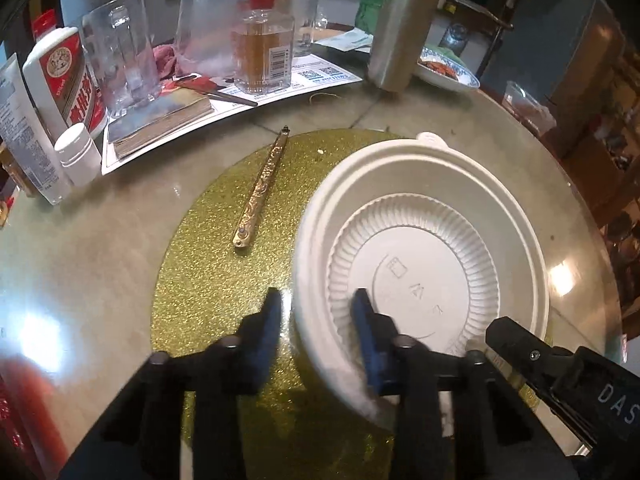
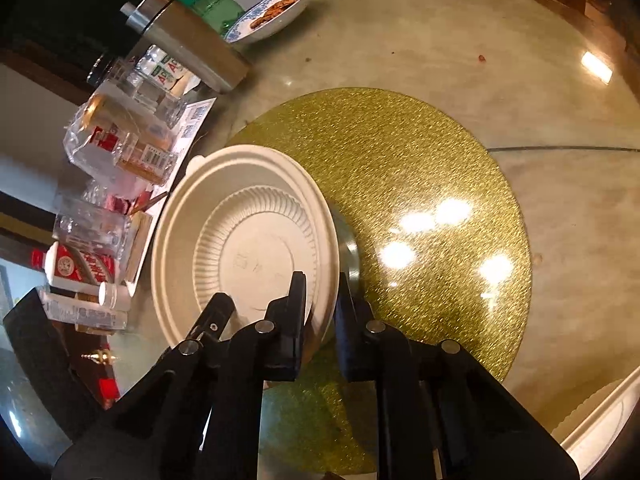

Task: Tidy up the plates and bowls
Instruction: 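Grasp the beige bowl rim and lift it off the metal stand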

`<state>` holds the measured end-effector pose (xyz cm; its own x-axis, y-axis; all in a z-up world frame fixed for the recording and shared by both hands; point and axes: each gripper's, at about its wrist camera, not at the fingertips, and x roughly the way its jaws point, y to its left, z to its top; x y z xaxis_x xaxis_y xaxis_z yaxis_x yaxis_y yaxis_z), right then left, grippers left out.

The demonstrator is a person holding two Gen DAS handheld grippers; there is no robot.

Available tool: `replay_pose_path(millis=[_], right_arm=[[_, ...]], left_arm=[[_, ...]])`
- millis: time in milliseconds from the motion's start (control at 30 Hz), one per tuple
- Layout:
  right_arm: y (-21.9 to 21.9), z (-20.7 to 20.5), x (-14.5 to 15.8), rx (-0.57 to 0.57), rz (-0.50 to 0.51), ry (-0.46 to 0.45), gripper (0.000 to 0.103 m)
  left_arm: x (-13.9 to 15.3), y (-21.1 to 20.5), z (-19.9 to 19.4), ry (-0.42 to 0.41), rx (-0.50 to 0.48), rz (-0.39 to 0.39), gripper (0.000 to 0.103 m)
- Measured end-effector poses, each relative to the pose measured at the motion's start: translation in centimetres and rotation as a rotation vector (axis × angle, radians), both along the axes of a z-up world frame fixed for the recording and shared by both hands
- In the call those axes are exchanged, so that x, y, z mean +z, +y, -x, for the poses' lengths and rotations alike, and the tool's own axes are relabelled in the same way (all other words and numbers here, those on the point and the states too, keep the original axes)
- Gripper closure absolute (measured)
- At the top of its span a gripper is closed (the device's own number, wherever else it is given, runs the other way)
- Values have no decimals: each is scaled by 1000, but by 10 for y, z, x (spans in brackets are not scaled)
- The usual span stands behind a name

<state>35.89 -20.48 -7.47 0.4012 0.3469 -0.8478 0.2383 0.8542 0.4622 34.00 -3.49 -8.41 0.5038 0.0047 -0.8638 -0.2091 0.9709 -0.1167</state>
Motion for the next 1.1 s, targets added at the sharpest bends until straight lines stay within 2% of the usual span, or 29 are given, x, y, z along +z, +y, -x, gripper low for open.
replay_pose_path(millis=[67,333,567,700,833,1100], right_arm=[[2,2,0,10,1,-5,91],[7,18,1,26,4,-17,91],[15,43,17,41,3,-55,91],[22,62,29,53,11,-74,91],[32,81,42,67,28,-81,91],[48,113,56,100,37,-109,91]], left_arm=[[0,1,2,3,-9,-4,84],[4,4,18,-5,-20,-15,85],[19,10,43,-42,-27,-31,85],[26,19,59,-47,-29,0,85],[30,33,74,-21,-29,73,86],[43,45,109,-46,-21,69,86]])
